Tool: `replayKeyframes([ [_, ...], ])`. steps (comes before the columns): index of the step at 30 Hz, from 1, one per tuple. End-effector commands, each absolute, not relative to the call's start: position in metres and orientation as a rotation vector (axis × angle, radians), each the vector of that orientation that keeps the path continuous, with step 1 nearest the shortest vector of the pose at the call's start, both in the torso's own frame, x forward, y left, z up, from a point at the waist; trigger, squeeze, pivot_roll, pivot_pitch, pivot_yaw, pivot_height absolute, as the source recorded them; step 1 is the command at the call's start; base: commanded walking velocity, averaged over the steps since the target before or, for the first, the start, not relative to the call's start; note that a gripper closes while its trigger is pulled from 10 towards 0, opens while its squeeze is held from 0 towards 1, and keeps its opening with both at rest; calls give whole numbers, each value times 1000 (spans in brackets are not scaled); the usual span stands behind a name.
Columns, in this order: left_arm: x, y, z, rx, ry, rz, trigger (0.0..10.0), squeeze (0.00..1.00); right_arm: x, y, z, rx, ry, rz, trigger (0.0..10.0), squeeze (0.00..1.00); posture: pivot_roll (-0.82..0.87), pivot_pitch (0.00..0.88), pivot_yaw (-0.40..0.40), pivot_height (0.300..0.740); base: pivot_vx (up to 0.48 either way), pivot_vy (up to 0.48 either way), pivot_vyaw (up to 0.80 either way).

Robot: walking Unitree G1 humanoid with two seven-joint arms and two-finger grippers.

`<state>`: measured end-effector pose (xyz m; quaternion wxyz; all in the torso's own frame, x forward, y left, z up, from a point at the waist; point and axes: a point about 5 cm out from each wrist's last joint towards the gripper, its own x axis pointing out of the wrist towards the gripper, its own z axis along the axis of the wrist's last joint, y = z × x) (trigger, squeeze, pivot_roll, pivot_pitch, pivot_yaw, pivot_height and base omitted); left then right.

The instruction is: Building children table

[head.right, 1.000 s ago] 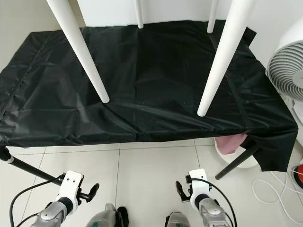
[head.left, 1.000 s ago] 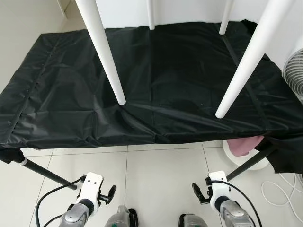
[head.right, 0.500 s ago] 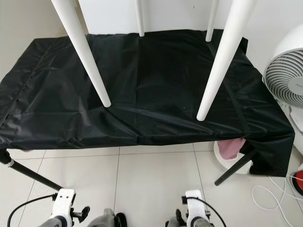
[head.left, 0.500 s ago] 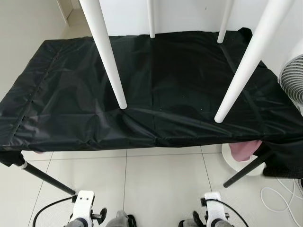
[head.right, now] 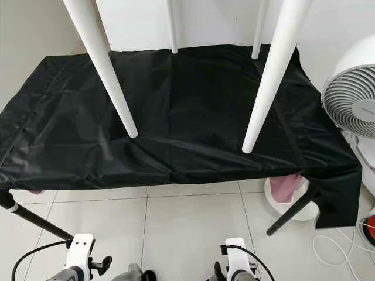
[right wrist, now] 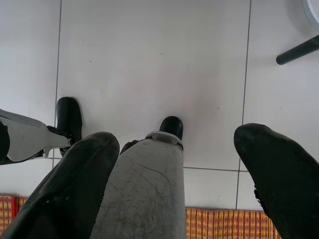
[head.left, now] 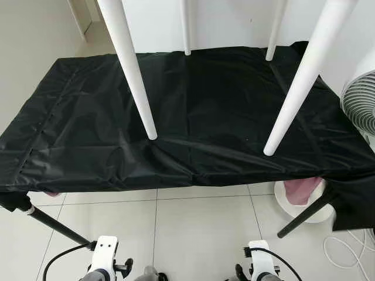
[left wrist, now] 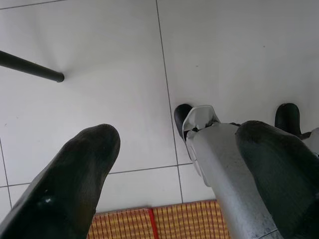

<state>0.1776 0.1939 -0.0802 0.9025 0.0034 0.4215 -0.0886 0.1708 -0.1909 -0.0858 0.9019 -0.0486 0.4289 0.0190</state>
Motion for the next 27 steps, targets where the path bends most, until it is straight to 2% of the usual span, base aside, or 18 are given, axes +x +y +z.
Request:
replayKeyframes([
  [1,174,203,-82,99,881,-39,10000,0,167,-190,-88,-97,913,43,10000,0,-39,27,101,740,0,0,0],
  [8,177,199,-81,69,872,-38,10000,0,169,-184,-89,-108,920,63,10000,0,-25,44,95,740,0,0,0],
  [16,176,201,-83,64,895,-20,10000,0,177,-182,-85,-114,906,77,10000,0,-29,117,93,740,0,0,0],
  [27,178,200,-82,65,895,-38,10000,0,174,-191,-85,-91,911,29,10000,0,-60,113,102,740,0,0,0],
])
